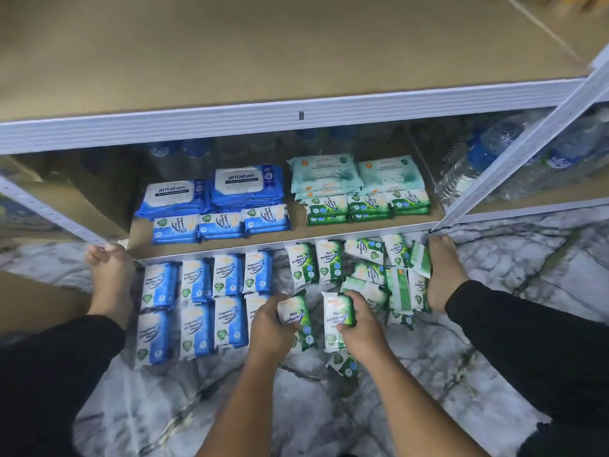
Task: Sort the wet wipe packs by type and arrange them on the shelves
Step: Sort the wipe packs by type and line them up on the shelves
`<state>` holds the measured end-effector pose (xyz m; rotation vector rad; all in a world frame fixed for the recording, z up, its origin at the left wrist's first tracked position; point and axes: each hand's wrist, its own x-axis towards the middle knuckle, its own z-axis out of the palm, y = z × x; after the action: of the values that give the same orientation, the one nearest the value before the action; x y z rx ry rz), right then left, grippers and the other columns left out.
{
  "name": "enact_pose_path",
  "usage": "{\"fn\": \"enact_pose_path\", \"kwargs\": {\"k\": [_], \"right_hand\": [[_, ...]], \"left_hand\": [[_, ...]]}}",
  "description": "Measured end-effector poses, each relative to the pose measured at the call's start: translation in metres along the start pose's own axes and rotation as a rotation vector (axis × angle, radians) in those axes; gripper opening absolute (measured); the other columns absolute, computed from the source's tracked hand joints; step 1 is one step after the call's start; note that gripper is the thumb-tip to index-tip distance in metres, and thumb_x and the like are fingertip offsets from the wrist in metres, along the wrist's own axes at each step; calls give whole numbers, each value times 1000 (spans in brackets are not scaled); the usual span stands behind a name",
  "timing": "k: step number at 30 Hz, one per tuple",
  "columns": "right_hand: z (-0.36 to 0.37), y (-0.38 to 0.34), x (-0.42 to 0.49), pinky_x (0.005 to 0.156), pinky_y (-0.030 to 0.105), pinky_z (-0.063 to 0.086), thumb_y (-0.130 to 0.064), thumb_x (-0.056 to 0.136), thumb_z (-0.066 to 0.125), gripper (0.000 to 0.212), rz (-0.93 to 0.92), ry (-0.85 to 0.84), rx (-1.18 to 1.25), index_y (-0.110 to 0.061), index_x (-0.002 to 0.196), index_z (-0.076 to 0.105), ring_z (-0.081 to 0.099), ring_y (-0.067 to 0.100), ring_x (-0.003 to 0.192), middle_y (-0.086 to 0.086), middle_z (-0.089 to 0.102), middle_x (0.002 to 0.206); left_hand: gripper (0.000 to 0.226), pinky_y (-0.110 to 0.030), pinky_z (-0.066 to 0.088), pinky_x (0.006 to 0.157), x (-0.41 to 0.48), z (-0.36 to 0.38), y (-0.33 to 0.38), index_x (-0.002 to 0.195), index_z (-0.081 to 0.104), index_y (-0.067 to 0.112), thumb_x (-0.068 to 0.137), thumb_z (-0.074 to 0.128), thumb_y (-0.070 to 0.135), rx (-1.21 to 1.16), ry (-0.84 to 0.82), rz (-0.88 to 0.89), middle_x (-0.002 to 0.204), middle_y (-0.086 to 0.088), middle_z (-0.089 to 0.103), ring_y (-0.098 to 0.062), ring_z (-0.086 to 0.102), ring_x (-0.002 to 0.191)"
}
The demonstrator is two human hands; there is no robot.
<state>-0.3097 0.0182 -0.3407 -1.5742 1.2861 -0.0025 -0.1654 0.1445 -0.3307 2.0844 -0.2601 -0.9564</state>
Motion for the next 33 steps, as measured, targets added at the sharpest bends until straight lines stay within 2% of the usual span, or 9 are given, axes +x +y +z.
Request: {"fn": "enact_pose_path", "kwargs": {"k": [3, 6, 10, 12, 16, 20, 24, 29, 33], "right_hand": [[16, 4, 24, 75, 44, 61, -3, 90, 65, 72, 25, 0, -33, -57, 133, 43, 67, 16, 87, -5, 67, 106], [32, 13, 46, 71, 42, 60, -8, 90, 65, 74, 60, 16, -112, -60, 135, 38, 67, 16, 83, -6, 67, 102], [40, 29, 74, 59, 28, 52, -10, 93, 65, 72, 75, 11, -184, -57, 140, 35, 65, 13, 80, -1, 67, 104], [37, 35, 85, 71, 32, 58, -5, 91, 67, 73, 57, 24, -173, -52, 141, 40, 65, 15, 89, 0, 63, 115], [26, 45, 96, 89, 38, 53, -1, 87, 69, 72, -5, 63, -273, -39, 143, 47, 55, 26, 114, 4, 50, 128], [26, 50, 98, 91, 36, 53, -2, 89, 69, 73, -39, 61, -318, -34, 149, 43, 58, 26, 116, 6, 55, 136], [38, 44, 97, 90, 42, 57, -7, 92, 67, 74, -58, 47, -308, -37, 153, 37, 62, 26, 116, 5, 55, 142], [41, 42, 100, 86, 37, 55, -6, 94, 65, 71, -29, 114, -244, -35, 153, 38, 62, 28, 107, 10, 49, 139], [39, 42, 101, 86, 34, 51, -4, 94, 63, 71, -52, 123, -304, -31, 154, 37, 59, 27, 105, 11, 40, 137]], "left_hand": [[54, -18, 45, 45, 23, 18, -9, 125, 61, 22, 81, 75, -6, 18, -2, -27, 90, 5, 67, -1, 59, 60], [59, -12, 40, 44, 47, 36, -18, 128, 59, 24, 80, 76, -4, 98, 1, -14, 108, -8, 66, -10, 60, 68], [71, -30, 53, 54, 77, 59, -32, 126, 54, 37, 75, 66, -10, 158, -18, -33, 106, -8, 63, -26, 67, 79], [73, -41, 60, 59, 86, 66, -38, 123, 53, 41, 73, 65, -12, 177, -4, -58, 104, -5, 62, -28, 68, 81], [69, -43, 59, 63, 95, 75, -43, 122, 56, 37, 72, 61, -10, 194, 87, -57, 103, -1, 63, -25, 66, 81], [64, -36, 56, 65, 91, 82, -37, 126, 50, 31, 74, 63, -4, 244, 128, -76, 95, -1, 68, -23, 64, 79], [61, -42, 60, 61, 86, 84, -40, 122, 45, 30, 74, 66, -2, 250, 136, -65, 89, -4, 69, -25, 67, 73], [65, -27, 44, 72, 87, 80, -42, 135, 53, 19, 77, 69, -7, 294, 165, 8, 121, -5, 57, -22, 57, 98], [67, -25, 39, 76, 91, 81, -41, 140, 51, 19, 80, 71, -3, 303, 152, 14, 131, -5, 54, -23, 57, 109]]}}
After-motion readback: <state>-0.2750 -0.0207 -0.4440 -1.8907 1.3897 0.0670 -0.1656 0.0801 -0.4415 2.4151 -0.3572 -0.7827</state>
